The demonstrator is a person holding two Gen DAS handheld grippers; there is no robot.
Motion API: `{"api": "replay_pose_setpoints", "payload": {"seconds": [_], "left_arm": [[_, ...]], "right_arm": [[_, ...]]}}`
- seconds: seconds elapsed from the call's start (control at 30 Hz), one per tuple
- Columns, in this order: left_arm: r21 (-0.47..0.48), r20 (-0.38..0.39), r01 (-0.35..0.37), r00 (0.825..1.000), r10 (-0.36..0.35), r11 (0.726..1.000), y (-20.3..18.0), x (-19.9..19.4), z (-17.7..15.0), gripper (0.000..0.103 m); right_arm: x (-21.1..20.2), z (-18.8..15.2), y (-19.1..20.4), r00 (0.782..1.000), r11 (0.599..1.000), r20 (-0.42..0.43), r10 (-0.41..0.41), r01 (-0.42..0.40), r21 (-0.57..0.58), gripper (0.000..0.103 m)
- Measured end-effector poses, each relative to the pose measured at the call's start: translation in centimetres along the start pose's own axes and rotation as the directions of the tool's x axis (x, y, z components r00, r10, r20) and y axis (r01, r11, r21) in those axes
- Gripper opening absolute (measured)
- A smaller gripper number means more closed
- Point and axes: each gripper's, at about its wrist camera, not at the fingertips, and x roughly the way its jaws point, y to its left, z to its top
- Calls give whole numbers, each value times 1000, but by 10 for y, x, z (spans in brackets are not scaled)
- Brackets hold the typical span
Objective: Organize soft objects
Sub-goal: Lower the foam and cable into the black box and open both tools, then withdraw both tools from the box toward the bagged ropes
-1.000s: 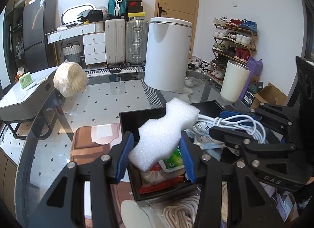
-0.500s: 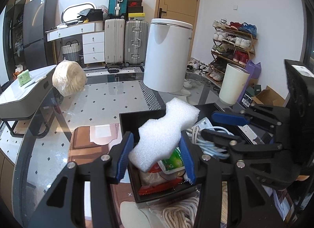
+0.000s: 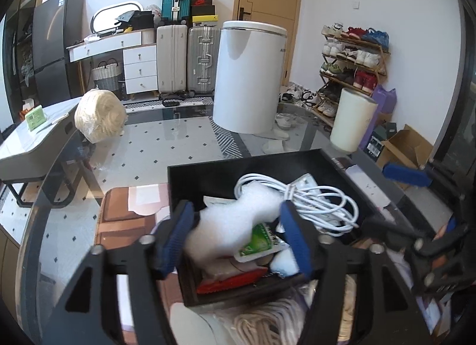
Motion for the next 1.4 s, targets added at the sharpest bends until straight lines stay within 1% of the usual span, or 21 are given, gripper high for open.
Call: {"api": "replay_pose_setpoints", "payload": {"seconds": [0.07,0.1,0.13,0.17,0.23,0.33,0.4,0.43,0.5,0.63,0.77,0.93,0.97,1.1,1.3,1.4], "left_arm": [[-11,7,16,1000,-16,1000,0,-4,0,77],[-13,11,17,1000,-17,1000,-1,-7,-1,84],[-12,16,15,1000,-15,1000,-2,-11,-1,88],[-11,29,17,999,-16,1000,-3,-16,-3,89],[-11,56,9,998,-9,1000,-5,-27,-6,96],[-13,71,-2,997,3,1000,-6,-38,-12,103],[-16,80,-9,997,10,1000,-6,-47,-20,103],[-17,82,-11,997,13,1000,-7,-50,-23,103],[-16,77,-17,997,18,1000,-8,-56,-31,103],[-20,59,-54,997,56,998,-8,-62,-47,103],[-63,35,-46,998,49,997,-3,-65,-60,103],[-92,21,-67,997,69,994,1,-64,-72,103],[-102,12,-62,998,64,993,3,-63,-73,103],[-123,18,-43,999,45,991,7,-65,-75,103],[-104,12,-31,999,33,994,4,-66,-76,103],[-55,-16,-68,998,67,996,-3,-67,-80,103]], "right_arm": [[-2,-4,1,1000,1000,-2,13,-13,17,82],[-2,-5,2,1000,999,-2,17,-17,27,82],[-4,-7,2,1000,999,-4,21,-20,41,85],[-4,-9,2,1000,998,-7,24,-24,52,87],[-8,-13,2,999,996,-14,31,-30,82,89],[-13,-21,3,999,992,-33,41,-36,120,97],[-17,-28,5,998,989,-48,47,-40,142,99],[-19,-32,6,997,988,-57,53,-44,146,102],[-22,-37,9,996,987,-70,52,-41,153,102],[-25,-48,14,995,983,-80,54,-39,178,102],[-24,-54,16,993,982,-105,48,-28,188,102],[-26,-58,21,993,982,-111,42,-21,190,102],[-26,-58,23,993,982,-114,38,-16,187,102],[-23,-61,27,991,982,-126,40,-16,186,102],[-19,-62,30,988,983,-148,48,-20,180,102],[-16,-63,28,986,983,-158,52,-22,183,102]]}}
